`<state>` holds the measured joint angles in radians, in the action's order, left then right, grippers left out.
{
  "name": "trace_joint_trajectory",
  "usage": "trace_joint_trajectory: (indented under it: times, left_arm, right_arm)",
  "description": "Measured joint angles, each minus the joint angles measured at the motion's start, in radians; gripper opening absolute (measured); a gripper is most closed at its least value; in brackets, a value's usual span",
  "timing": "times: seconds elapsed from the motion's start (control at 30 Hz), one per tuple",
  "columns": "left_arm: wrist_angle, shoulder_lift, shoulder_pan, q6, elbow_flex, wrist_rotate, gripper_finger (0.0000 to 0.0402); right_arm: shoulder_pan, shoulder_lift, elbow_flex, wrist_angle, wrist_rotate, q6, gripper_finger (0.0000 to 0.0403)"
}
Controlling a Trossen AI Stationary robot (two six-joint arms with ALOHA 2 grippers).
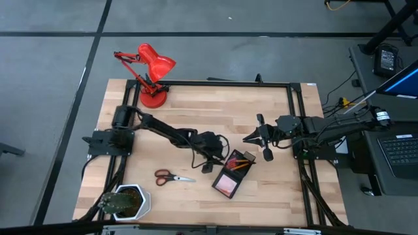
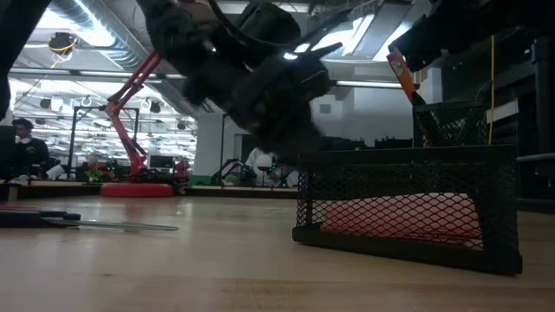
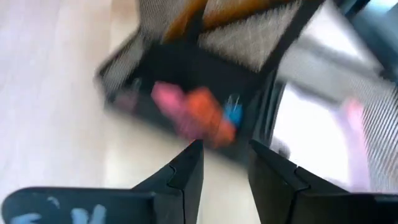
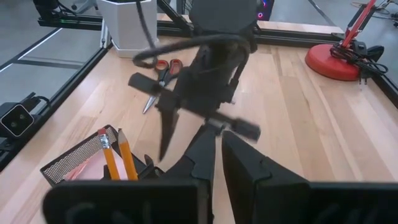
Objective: Pick and place office supplies into organizer
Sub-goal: Put the scissors into the desk organizer
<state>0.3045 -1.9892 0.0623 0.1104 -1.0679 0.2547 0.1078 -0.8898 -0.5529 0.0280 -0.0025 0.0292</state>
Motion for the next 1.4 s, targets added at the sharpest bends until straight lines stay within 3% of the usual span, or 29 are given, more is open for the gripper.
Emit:
trace_joint_trajectory:
  times: [0.27, 0.5, 0.83, 1.07, 1.23, 1.4]
  left_arm:
    - [-0.517, 0.203, 0.094, 0.011, 0.000, -0.296, 0.0106]
    - [-0.861, 0.339, 0.257, 0.341, 0.001, -0.349, 0.0108]
    - [-0.944, 0.365, 0.478, 0.718, 0.001, -0.356, 0.0104]
    - [-1.026, 0.365, 0.592, 0.950, 0.001, -0.277, 0.0104]
    - [-1.106, 0.365, 0.665, 1.073, 0.001, -0.253, 0.0104]
    - [-1.144, 0.359, 0.719, 1.090, 0.001, -0.287, 0.0104]
  right_arm:
    - [0.000, 0.000, 0.000, 0.000, 0.000, 0.002, 0.0034]
    - [0.000, 0.000, 0.000, -0.001, 0.000, 0.006, 0.0034]
    - [0.000, 0.000, 0.000, -0.011, 0.000, 0.040, 0.0034]
    - [0.000, 0.000, 0.000, -0.021, 0.000, 0.029, 0.0034]
    - [0.000, 0.000, 0.000, -0.041, 0.000, 0.029, 0.0034]
    - [0.000, 0.000, 0.000, -0.048, 0.000, 0.030, 0.0034]
